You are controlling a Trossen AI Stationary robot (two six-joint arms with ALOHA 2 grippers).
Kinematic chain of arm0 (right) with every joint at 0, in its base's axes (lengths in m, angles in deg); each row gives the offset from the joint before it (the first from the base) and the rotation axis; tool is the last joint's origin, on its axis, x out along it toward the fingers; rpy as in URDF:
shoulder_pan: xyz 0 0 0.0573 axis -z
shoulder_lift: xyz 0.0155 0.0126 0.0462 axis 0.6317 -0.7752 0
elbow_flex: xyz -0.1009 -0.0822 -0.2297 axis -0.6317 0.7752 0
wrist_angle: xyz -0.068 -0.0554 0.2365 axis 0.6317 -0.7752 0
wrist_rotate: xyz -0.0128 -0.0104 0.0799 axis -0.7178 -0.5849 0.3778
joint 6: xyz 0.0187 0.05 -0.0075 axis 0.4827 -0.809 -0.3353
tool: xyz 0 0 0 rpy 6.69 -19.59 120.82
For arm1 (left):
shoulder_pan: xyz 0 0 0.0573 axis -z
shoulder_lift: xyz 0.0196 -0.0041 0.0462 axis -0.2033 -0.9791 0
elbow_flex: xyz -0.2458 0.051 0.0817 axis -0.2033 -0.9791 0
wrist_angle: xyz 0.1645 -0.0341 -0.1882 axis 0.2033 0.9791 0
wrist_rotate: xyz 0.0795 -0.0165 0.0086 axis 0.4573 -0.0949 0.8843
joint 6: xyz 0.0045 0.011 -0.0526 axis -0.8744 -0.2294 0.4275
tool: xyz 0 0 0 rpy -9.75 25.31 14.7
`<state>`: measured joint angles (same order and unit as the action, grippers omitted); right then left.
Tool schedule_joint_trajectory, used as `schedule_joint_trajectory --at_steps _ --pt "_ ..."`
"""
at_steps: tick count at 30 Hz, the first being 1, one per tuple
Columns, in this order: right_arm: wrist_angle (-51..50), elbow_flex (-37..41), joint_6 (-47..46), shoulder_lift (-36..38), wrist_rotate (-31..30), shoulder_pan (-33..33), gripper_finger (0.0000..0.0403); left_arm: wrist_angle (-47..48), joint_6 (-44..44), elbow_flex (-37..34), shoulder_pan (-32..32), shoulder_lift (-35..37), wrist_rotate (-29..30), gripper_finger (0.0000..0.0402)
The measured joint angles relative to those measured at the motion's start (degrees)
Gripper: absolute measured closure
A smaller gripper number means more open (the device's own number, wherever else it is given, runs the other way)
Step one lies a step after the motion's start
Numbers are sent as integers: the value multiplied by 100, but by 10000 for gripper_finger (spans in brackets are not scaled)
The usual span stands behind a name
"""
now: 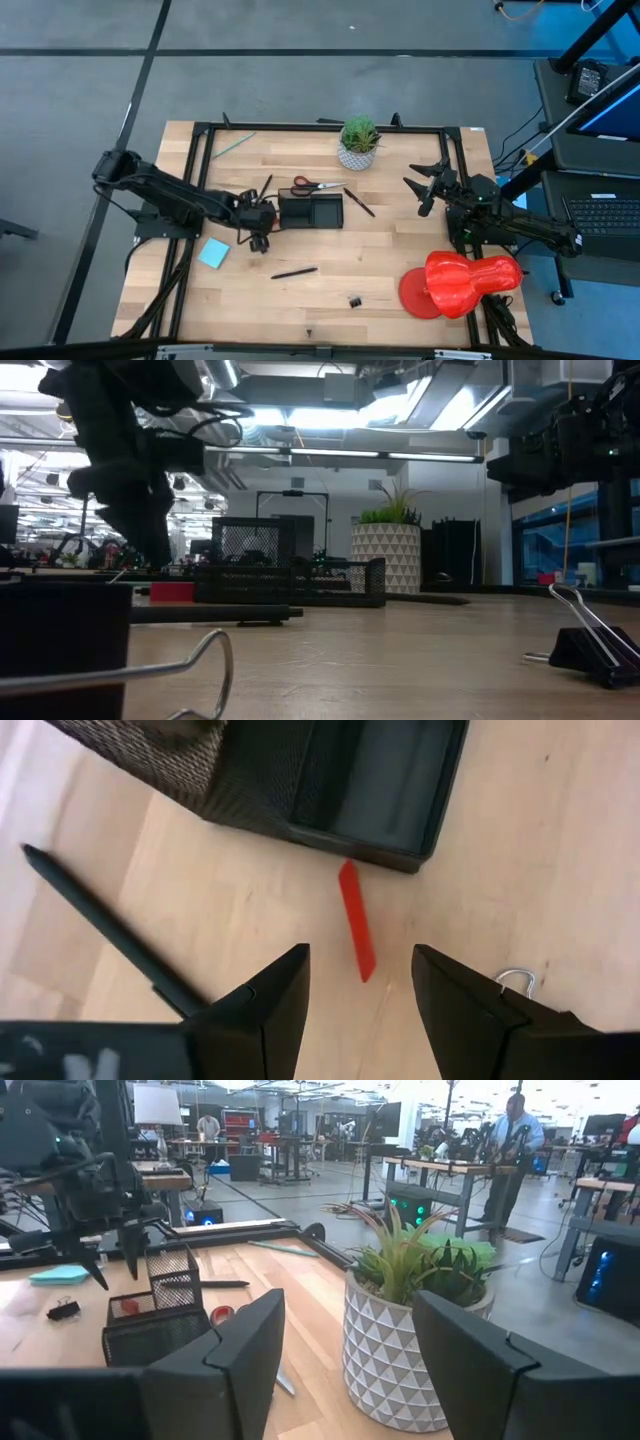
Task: Pick and place office supplies into organizer
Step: Put the eraser into the bottom left section of the desk organizer
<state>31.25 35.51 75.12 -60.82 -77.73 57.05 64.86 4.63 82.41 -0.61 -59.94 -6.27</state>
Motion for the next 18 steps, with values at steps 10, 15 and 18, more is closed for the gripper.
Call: schedule_joint_trajectory --at_steps 10,15,18 --pt "0 0 12 0 1 -1 179 -257 233 0 0 -583 164 231" --pt "0 0 11 0 -1 -1 179 -299 246 1 0 -876 168 231" --pt "0 0 11 1 -1 0 179 -310 246 15 2 -923 177 232"
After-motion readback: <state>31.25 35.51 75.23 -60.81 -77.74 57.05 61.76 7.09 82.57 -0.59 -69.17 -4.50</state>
